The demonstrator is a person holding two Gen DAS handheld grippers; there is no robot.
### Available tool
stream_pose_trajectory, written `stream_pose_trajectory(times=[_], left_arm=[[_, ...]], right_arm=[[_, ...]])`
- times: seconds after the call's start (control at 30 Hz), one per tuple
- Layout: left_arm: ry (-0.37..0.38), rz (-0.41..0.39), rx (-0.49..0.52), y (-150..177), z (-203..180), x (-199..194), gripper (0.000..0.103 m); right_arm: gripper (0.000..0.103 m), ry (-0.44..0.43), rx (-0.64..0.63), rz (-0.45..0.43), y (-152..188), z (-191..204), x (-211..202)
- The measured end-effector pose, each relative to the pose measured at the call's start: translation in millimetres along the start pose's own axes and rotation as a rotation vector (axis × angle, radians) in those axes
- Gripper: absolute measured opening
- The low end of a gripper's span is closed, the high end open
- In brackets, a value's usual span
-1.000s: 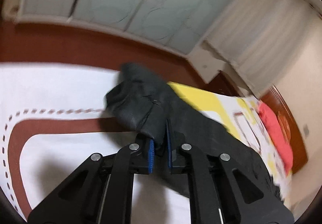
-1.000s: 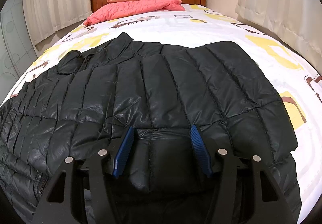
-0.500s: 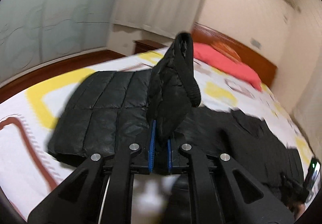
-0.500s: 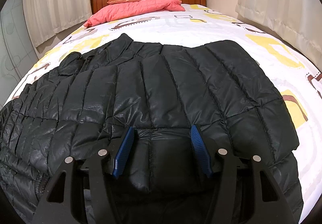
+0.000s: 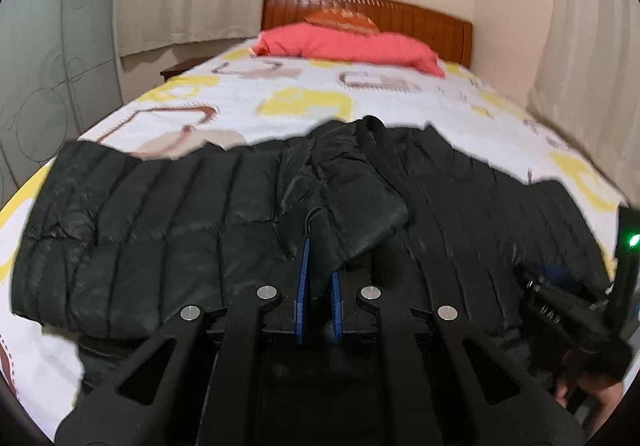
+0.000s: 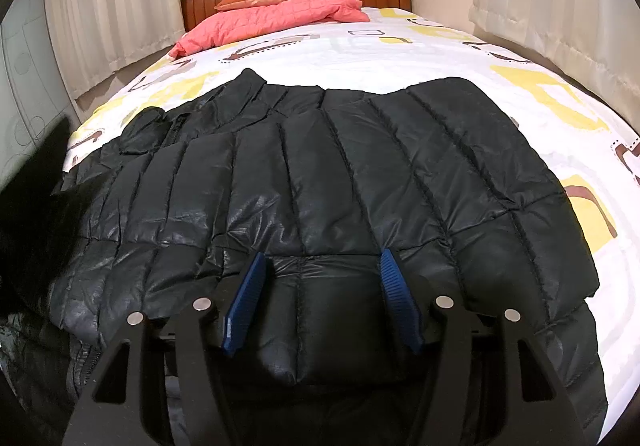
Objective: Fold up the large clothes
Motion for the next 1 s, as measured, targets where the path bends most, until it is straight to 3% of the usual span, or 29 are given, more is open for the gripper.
stream_pose_trajectory(times=[0.1,0.17,0.23,0.3,0.33,0.4,0.57,0.73,1.0], left_arm=[[-0.022,0.031,-0.002,9.1,4.2,11.2,0.011],[-0.018,0.046,-0.01,10.9,6.6,12.9,0.02],[-0.01,0.046,-0.024,10.9,2.9,14.3,0.036],[0.001,0.032,-0.037,9.4,4.9,2.5,0.045],[0.002,0.028,-0.036,7.0,5.9,-1.5,0.058],[0.01,0.005,-0.04,5.9,10.0,-19.9,0.065],[0.011,-0.055,-0.069,4.9,39.2,-65.5,0.072],[-0.096,-0.079,-0.095,6.5,89.4,-88.3,0.072],[-0.193,-0.063,-0.18,18.1,159.9,-98.4,0.072]], right_arm=[[0.061,0.0,0.001,0.0,-1.4,-0.8,0.9],[0.062,0.002,0.001,0.0,0.5,0.6,-0.3],[0.062,0.004,-0.001,0.002,-1.5,-0.5,0.6],[0.063,0.006,-0.004,0.002,-1.9,-1.0,-0.4],[0.063,0.009,-0.007,0.004,-4.4,-2.1,-0.7],[0.064,0.015,-0.004,0.002,-9.0,-2.6,-5.2],[0.066,-0.039,0.0,-0.046,-21.2,22.5,-39.4],[0.069,-0.143,-0.063,-0.057,-28.2,83.9,-64.6],[0.065,-0.224,-0.109,0.029,-8.5,160.2,-42.7]])
Point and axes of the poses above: each gripper's, at about its wrist camera, not at the fingertips, and x roughly the way its jaws point, z to its left, y to its underside, the point moved 7 cm from there along x, roughly the way its jaws point, and after that the axes turned 12 degrees about y, right-handed, at the moved point
